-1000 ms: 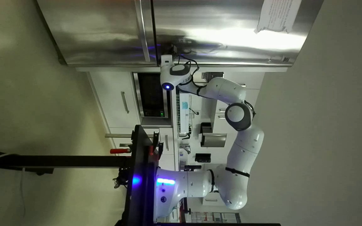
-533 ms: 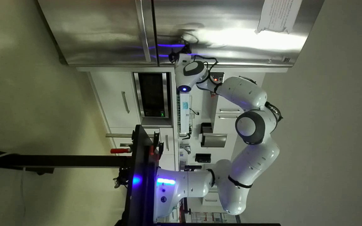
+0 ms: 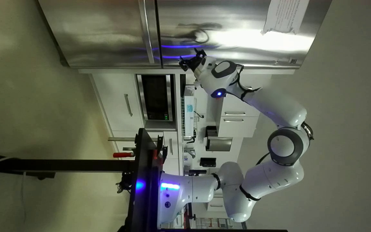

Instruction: Close the bottom door of the fridge

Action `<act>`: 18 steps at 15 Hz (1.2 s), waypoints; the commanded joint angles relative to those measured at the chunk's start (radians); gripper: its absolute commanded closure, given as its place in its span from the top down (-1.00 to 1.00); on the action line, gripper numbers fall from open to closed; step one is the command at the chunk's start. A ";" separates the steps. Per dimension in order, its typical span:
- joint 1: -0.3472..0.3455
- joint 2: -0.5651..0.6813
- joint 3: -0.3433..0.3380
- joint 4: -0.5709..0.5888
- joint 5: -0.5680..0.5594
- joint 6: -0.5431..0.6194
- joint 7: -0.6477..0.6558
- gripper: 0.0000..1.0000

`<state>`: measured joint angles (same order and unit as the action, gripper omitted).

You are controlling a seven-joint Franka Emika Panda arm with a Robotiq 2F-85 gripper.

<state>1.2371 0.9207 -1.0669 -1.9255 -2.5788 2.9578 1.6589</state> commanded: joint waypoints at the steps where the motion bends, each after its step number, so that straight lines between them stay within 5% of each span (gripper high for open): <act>1: 0.122 -0.122 -0.192 -0.072 0.069 0.229 -0.011 1.00; 5: 0.260 -0.089 -0.466 -0.062 0.123 0.598 0.064 1.00; 9: 0.357 -0.295 -0.532 -0.263 -0.094 0.527 0.245 1.00; 18: 0.587 -0.526 -0.837 -0.513 -0.020 0.512 0.327 1.00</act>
<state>1.7176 0.4797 -1.7799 -2.4039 -2.5985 3.4693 1.9261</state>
